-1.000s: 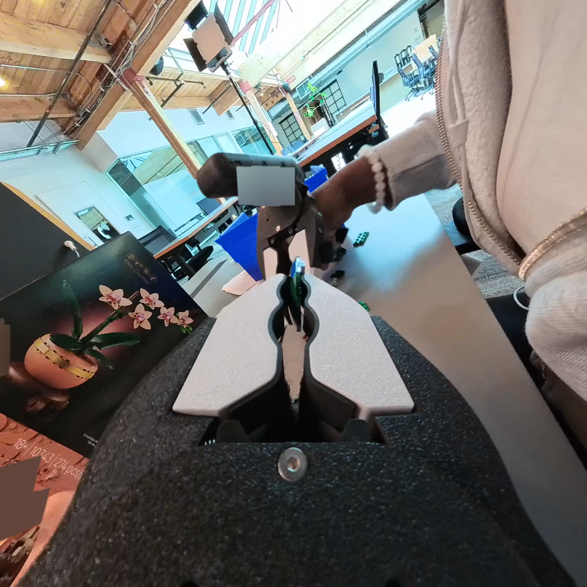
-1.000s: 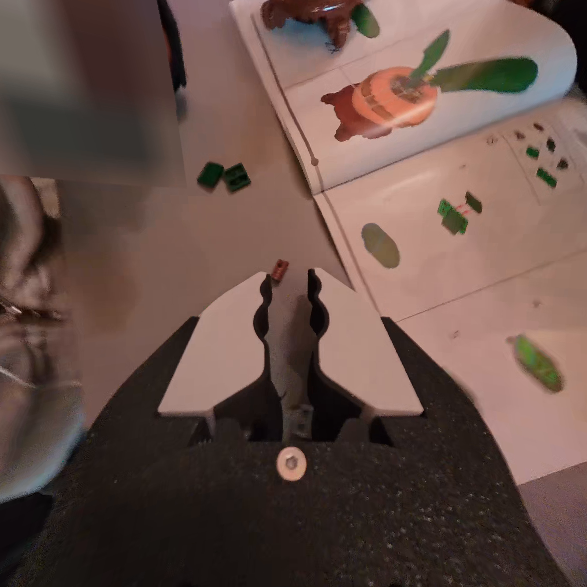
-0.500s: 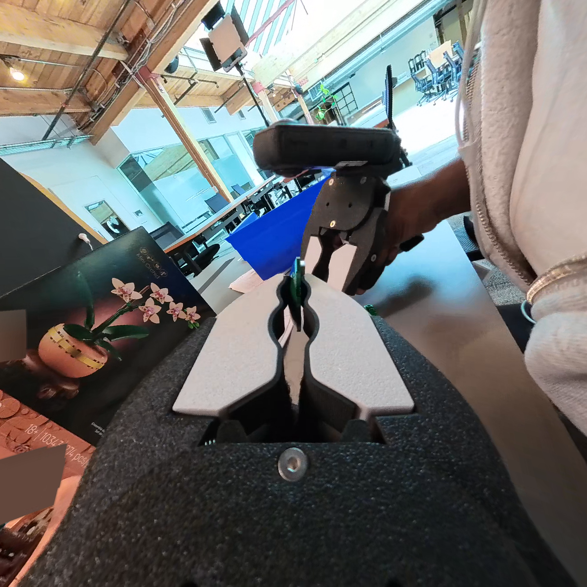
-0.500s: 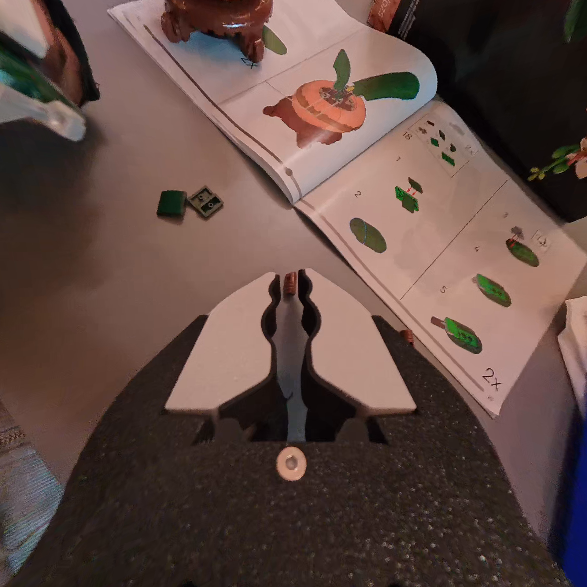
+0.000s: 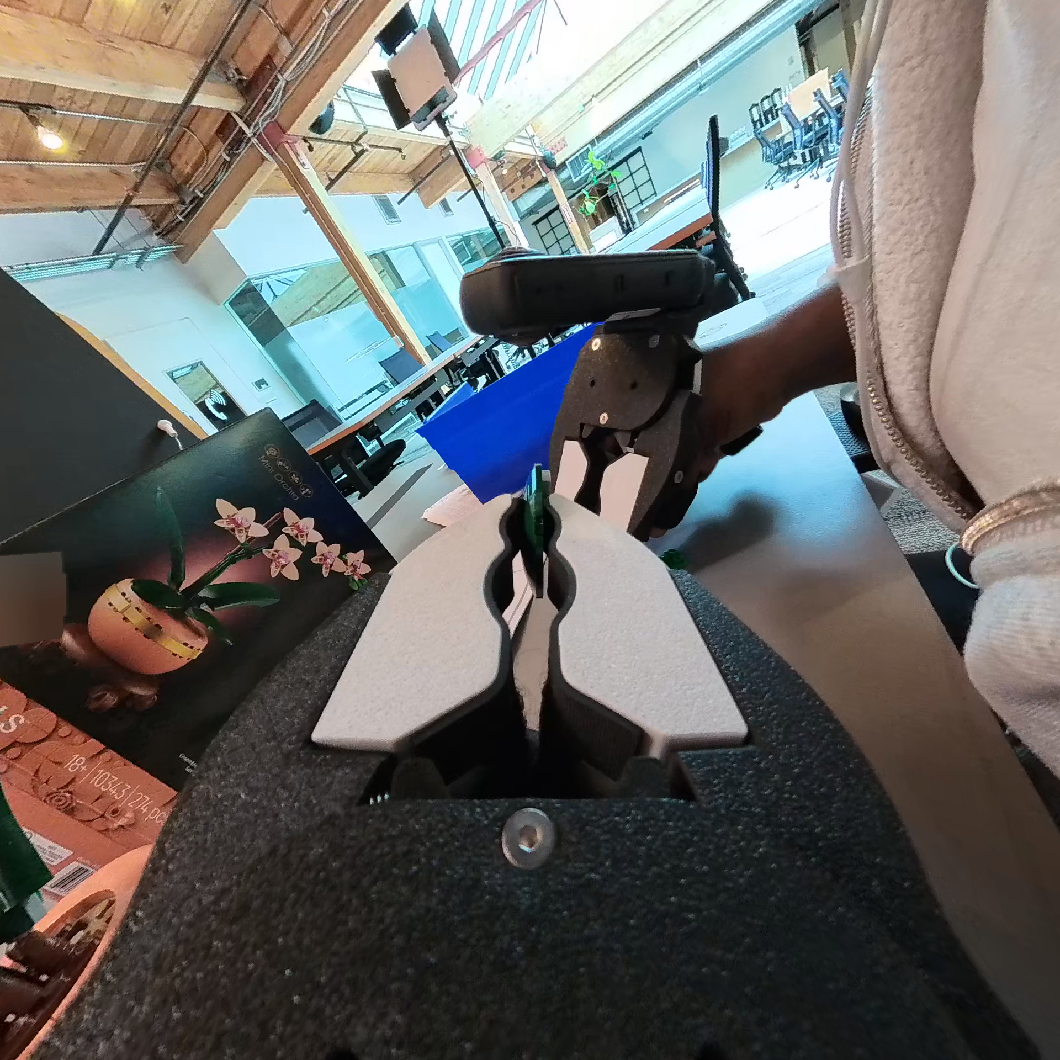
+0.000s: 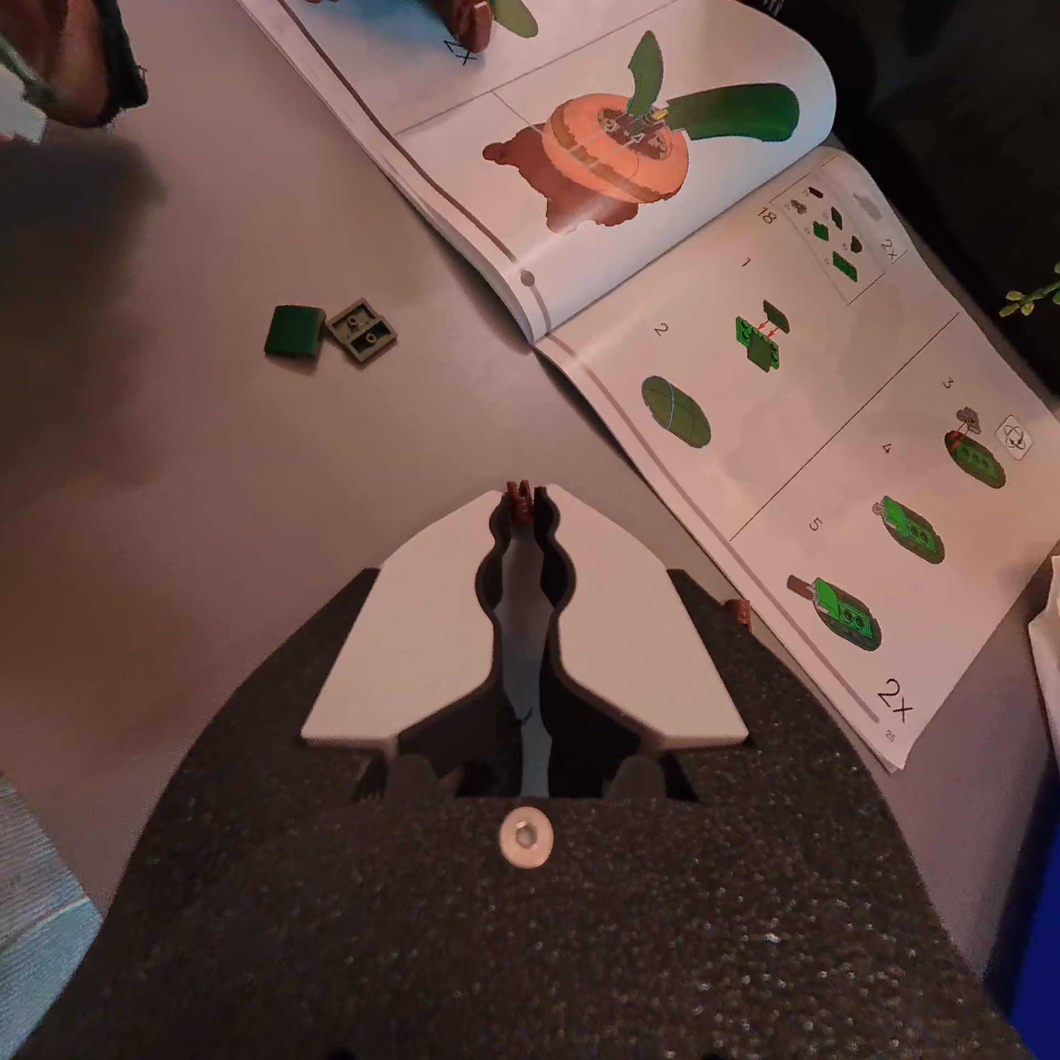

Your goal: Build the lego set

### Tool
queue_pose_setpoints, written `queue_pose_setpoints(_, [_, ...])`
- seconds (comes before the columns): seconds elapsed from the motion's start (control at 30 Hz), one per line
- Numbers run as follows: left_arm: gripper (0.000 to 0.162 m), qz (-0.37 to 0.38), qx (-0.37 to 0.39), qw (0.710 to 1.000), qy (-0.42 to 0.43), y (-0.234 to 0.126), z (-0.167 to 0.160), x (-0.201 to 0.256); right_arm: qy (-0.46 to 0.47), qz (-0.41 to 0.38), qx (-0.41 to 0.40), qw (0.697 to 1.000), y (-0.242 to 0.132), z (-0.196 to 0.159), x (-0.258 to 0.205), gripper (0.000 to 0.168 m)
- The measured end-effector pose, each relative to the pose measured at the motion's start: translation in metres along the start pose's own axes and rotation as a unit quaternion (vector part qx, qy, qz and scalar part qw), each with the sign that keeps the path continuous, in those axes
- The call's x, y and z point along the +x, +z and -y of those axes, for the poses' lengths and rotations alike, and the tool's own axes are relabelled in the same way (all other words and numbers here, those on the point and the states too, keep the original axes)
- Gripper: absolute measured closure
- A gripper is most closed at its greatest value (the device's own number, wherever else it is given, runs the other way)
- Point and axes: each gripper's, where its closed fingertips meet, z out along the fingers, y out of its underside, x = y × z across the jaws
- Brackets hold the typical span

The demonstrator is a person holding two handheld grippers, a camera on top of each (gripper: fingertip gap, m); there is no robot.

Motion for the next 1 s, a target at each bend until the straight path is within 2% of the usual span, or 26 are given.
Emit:
queue_pose_setpoints(0.13, [0.157, 0.001, -0.001, 1.0, 0.0, -0.0003, -0.0007, -0.001, 0.0, 0.022, -0.005, 1.0, 0.0002, 0.0, -0.0009, 0.161])
queue_pose_setpoints(0.27, [0.157, 0.001, -0.003, 1.0, 0.002, 0.0, -0.0011, -0.0005, 0.025, 0.048, -0.013, 0.998, -0.0012, -0.0009, -0.0008, 0.154])
queue_pose_setpoints(0.37, [0.157, 0.001, -0.002, 1.0, 0.001, 0.0004, -0.0016, -0.0007, 0.051, 0.069, 0.001, 0.996, -0.0027, 0.0011, -0.0038, 0.154])
queue_pose_setpoints(0.53, [0.157, -0.001, -0.005, 1.0, 0.001, 0.0007, -0.0026, 0.0001, 0.086, 0.061, 0.007, 0.994, -0.004, -0.0021, 0.0035, 0.157])
queue_pose_setpoints(0.73, [0.157, -0.003, -0.003, 1.0, 0.001, 0.0011, -0.0023, 0.0008, 0.053, 0.041, 0.002, 0.998, -0.0033, -0.0035, 0.0044, 0.158])
queue_pose_setpoints(1.0, [0.157, -0.004, -0.003, 1.0, 0.002, 0.0009, -0.002, 0.0008, -0.004, 0.09, -0.005, 0.996, -0.0044, -0.0001, 0.0029, 0.155])
